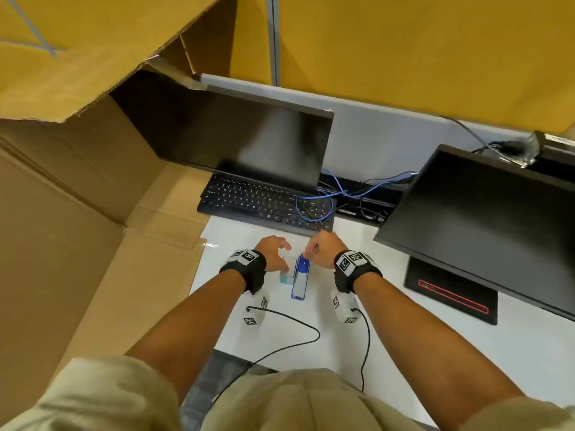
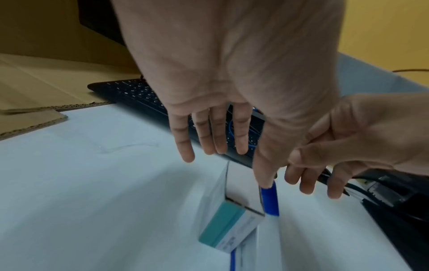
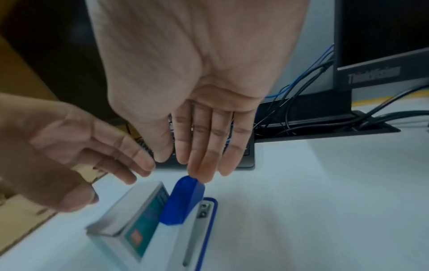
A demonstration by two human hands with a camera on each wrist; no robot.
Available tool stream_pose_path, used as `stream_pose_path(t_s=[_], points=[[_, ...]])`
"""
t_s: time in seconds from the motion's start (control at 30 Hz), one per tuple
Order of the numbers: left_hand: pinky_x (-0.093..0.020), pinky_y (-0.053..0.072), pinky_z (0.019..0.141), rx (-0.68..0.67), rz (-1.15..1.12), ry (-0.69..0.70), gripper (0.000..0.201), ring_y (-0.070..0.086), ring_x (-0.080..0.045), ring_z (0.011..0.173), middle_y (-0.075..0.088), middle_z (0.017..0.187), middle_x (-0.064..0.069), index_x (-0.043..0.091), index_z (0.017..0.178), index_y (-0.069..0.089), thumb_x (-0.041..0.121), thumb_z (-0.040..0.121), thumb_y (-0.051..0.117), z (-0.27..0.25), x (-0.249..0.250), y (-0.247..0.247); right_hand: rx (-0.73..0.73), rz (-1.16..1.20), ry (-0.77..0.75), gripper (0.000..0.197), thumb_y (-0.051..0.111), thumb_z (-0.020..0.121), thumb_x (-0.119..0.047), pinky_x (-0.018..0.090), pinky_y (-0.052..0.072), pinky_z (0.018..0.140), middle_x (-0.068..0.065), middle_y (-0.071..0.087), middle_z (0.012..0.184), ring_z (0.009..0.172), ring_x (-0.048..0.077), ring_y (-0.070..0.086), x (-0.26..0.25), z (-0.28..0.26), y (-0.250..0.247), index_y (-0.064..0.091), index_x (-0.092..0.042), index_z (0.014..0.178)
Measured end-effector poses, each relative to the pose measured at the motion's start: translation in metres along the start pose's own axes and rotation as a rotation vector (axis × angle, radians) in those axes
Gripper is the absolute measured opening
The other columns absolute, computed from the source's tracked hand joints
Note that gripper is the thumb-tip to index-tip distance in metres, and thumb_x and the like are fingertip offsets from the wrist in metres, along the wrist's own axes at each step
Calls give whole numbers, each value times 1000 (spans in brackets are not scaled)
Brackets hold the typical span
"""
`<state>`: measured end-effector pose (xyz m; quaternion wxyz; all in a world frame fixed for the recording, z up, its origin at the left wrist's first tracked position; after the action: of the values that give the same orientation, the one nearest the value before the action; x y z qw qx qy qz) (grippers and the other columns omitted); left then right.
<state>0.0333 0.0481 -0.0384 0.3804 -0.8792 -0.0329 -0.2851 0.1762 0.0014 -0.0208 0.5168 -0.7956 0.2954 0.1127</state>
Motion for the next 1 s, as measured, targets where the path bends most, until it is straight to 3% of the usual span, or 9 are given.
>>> stream_pose_path(t_s=[0.23,0.47,0.8,1.0], points=[[-35,48,97,-50,105,13,73,53,-25,122,52,135,-7,18,131,55,23,66,87,3,4,14,-25,-149,19,18,65,86,-32,36,55,78,5,70,98,94,27,64,-4,4,13,72,-18,94],[-37,46,102,-46,176,46,67,52,-26,123,57,134,-6,19,130,56,21,69,84,4,9,22,0,-144,49,31,70,82,-28,38,51,80,9,63,115,99,30,62,5,6,23,63,-20,111],[-40,48,103,-59,240,60,74,54,-27,124,59,134,-6,19,137,47,24,72,82,1,13,23,-32,-42,63,51,73,78,-32,43,52,88,14,62,113,99,34,60,9,-5,41,52,-16,121],[-39,43,108,-88,234,66,73,49,-28,130,51,141,-9,16,143,39,17,78,73,1,17,34,-56,-16,58,58,74,76,-35,44,53,88,13,62,112,98,32,61,5,-9,48,47,-18,124]])
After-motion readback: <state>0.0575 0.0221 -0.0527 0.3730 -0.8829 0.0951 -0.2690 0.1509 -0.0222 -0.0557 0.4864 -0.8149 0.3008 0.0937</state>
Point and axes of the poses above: each hand's wrist, its own z-axis towards the middle knuckle, its own y-axis out of the palm, x = y × z, the point moved 7 cm from there along z, towards the middle knuckle
